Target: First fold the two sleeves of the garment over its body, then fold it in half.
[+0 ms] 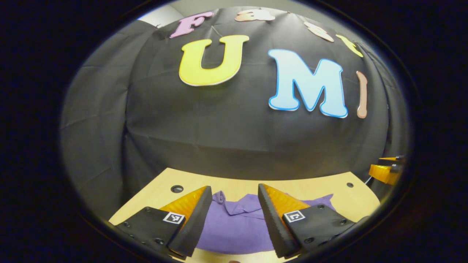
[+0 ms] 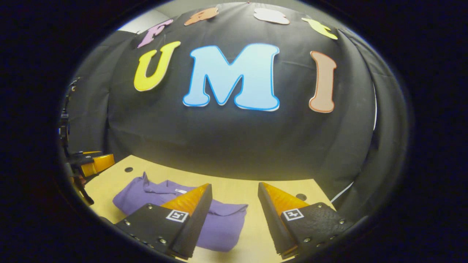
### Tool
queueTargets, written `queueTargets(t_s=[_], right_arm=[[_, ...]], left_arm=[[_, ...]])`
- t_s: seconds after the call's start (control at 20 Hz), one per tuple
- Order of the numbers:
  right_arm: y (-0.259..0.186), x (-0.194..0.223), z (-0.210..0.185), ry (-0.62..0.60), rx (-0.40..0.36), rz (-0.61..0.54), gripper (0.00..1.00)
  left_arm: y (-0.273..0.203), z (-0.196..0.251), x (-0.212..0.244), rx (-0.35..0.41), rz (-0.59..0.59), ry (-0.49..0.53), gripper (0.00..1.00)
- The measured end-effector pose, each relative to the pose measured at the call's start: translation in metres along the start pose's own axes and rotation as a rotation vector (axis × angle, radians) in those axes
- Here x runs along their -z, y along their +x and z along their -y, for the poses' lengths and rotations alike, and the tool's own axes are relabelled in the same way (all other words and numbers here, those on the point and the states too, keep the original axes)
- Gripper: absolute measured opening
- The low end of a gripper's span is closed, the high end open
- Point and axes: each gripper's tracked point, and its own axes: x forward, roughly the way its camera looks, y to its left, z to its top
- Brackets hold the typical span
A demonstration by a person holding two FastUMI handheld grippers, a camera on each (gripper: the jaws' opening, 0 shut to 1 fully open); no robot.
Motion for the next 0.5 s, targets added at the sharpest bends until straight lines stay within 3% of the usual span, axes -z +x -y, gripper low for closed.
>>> queueTargets(t_s=[0.15, 0.3, 0.35, 0.4, 0.45, 0.5], right_arm=[[-0.036, -0.010, 0.001, 0.009, -0.021, 0.055, 0.78], [-0.068, -0.015, 0.000, 0.048, -0.045, 0.088, 0.78], [-0.077, -0.016, 0.002, 0.056, -0.041, 0.093, 0.88], [-0.086, -0.017, 0.005, 0.062, -0.034, 0.103, 0.86], [-0.096, -0.018, 0.008, 0.065, -0.025, 0.108, 0.91], [-0.105, -0.017, 0.011, 0.068, -0.013, 0.114, 0.85]], left_arm=[[-0.047, 0.012, -0.007, -0.010, 0.043, 0.014, 0.90], [-0.084, 0.023, -0.013, -0.006, 0.079, 0.015, 0.86], [-0.095, 0.026, -0.016, -0.002, 0.090, 0.017, 0.87], [-0.106, 0.029, -0.020, 0.003, 0.102, 0.020, 0.87], [-0.115, 0.032, -0.023, 0.008, 0.114, 0.026, 0.87], [-0.123, 0.034, -0.027, 0.015, 0.126, 0.031, 0.87]])
